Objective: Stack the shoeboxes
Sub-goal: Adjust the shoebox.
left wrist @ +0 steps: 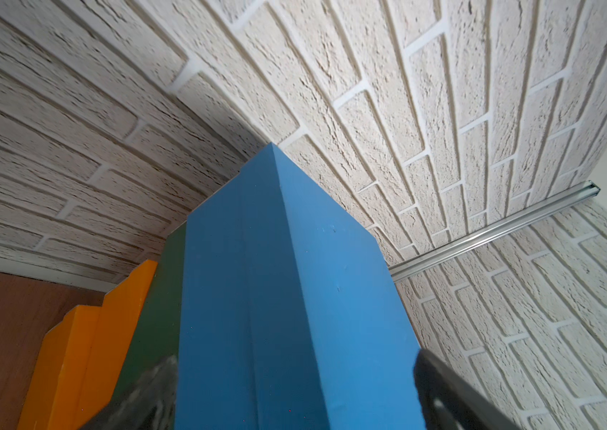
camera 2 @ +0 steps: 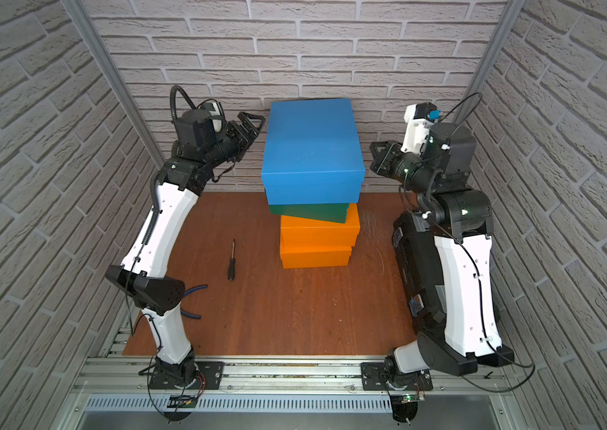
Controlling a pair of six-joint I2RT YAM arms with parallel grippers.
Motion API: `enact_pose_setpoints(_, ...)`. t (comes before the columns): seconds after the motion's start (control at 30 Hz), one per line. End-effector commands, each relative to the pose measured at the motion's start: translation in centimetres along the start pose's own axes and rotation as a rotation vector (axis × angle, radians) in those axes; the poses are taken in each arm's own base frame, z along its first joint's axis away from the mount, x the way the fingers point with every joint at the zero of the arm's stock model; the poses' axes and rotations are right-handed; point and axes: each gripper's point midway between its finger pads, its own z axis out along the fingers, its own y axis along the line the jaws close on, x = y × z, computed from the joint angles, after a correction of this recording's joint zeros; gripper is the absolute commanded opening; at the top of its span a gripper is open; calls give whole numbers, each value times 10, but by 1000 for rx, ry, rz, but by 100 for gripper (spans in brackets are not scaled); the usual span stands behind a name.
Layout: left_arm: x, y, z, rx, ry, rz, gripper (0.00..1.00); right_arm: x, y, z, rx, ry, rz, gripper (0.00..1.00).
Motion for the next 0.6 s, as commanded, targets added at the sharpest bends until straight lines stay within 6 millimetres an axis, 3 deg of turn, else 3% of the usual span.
enact_pose_setpoints(0.0,-13,-21,-20,44,-30,36,98,23,10,39,-59,105,-5,3)
enact_pose_setpoints(0.07,-11,-18,-17,36,-21,40,98,37,16,52,-70,159,-10,3)
enact_pose_setpoints(0.17,-7,-9,-13,16,-7,34,98,52,5,64,-28,207,5,3)
enact_pose_setpoints(0.3,0,0,-5,6,18,24,98,65,-6,66,11,235,13,3)
enact_pose_setpoints(0.57,0,6,-2,7,30,6,98,42,11,45,-35,153,0,3)
